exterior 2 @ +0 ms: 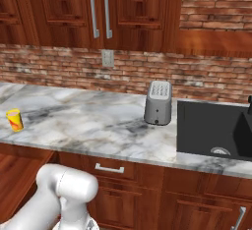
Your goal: Pick up the straw from the left drawer and put it inside the smoothie cup.
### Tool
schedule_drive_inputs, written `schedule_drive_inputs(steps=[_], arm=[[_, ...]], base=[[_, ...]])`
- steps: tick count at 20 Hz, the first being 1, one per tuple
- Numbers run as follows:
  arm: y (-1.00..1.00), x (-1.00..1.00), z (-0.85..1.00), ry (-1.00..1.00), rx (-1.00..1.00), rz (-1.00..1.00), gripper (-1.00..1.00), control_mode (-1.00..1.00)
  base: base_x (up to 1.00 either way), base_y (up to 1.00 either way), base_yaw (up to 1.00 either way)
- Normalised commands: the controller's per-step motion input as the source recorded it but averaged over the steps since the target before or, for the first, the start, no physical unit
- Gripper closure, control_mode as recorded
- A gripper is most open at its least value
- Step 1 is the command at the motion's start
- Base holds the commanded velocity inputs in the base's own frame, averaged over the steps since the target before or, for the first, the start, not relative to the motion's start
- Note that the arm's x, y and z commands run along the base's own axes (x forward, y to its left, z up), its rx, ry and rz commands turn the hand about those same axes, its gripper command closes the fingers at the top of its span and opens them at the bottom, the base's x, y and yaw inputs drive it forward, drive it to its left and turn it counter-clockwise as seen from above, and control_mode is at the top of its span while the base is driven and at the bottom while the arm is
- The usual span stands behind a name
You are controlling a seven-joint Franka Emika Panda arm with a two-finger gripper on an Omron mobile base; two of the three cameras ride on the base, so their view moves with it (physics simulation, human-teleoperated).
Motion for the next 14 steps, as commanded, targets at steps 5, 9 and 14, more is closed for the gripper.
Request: schedule_drive_inputs(steps=[5, 9, 14], arm=[[-0.37, 0.0, 0.65, -0.28, -0.05, 0.0, 1.0, -1.0], [-0.25, 0.0, 0.5, -0.31, -0.02, -0.01, 1.0, -1.0], [-0.27, 0.0, 0.51, -0.28, 0.0, -0.05, 1.0, -1.0]], base=[[0.0, 0.0, 0.0], [0.0, 0.0, 0.0], [0.0, 0.0, 0.0]])
